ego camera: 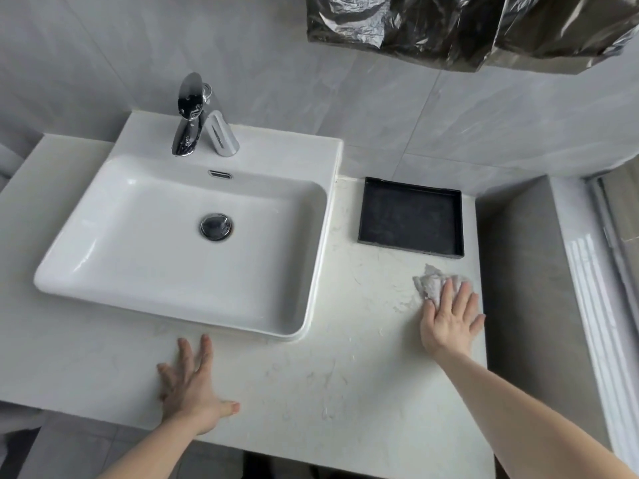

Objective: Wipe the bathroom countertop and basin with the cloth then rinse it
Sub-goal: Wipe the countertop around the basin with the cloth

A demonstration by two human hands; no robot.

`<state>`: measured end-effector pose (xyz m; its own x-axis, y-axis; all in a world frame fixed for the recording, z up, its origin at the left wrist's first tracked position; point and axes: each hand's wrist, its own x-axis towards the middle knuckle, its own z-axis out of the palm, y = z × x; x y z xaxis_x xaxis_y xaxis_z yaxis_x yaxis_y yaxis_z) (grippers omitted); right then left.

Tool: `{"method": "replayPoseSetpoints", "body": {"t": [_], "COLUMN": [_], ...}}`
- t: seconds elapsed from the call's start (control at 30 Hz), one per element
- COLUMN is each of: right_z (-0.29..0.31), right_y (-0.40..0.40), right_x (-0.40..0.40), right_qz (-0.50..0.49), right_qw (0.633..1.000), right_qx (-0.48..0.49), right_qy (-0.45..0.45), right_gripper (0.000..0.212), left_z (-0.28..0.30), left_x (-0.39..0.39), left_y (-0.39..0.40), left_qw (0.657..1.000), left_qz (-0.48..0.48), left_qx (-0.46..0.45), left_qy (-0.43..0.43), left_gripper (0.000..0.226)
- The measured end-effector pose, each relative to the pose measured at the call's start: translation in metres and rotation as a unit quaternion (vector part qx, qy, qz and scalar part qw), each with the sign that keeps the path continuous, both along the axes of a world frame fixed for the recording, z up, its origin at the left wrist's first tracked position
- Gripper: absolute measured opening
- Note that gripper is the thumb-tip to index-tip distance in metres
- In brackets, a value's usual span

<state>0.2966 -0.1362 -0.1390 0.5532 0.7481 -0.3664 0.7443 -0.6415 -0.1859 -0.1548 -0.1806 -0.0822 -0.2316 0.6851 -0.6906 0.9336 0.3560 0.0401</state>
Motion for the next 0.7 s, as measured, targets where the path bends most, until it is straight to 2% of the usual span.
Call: {"method": "replayPoseSetpoints", "body": {"t": [0.1,0.3,0.37,0.47,0.53,0.7], "right_z": [0.0,-0.001,-0.002,-0.003,-0.005,-0.006], "right_y": [0.013,0.022,0.018,0.008,-0.001,-0.032], "right_x": [-0.047,-0.166,-0.181,-0.157,-0.125,-0.032], "right_qz": [-0.001,0.201,0.259,0.307,0.289,0.121], "right_qw": [1.0,0.977,0.964,0.949,0.955,0.991], "right_qx": [0.013,0.037,0.032,0.054,0.063,0.044], "right_qy": [0.018,0.066,0.059,0.054,0.04,-0.016], "right_gripper": [0.069,0.07,0.068,0.064,0.063,0.064], "left_z": [0.0,-0.005,-0.008,-0.01,-0.01,-0.008], "left_x": [0.0,-0.003,-0.004,-0.006,-0.007,-0.008], "left_y": [0.0,0.0,0.0,-0.001,-0.001,-0.002], "left_qw": [1.0,1.0,1.0,0.999,0.999,0.999], "left_qz": [-0.005,-0.012,-0.013,-0.021,-0.025,-0.025], "left_qx": [0.0,0.0,0.004,0.013,0.014,0.013], "left_qy": [0.006,0.015,0.016,0.022,0.024,0.018], "left_gripper": [0.147,0.147,0.147,0.148,0.149,0.148]}}
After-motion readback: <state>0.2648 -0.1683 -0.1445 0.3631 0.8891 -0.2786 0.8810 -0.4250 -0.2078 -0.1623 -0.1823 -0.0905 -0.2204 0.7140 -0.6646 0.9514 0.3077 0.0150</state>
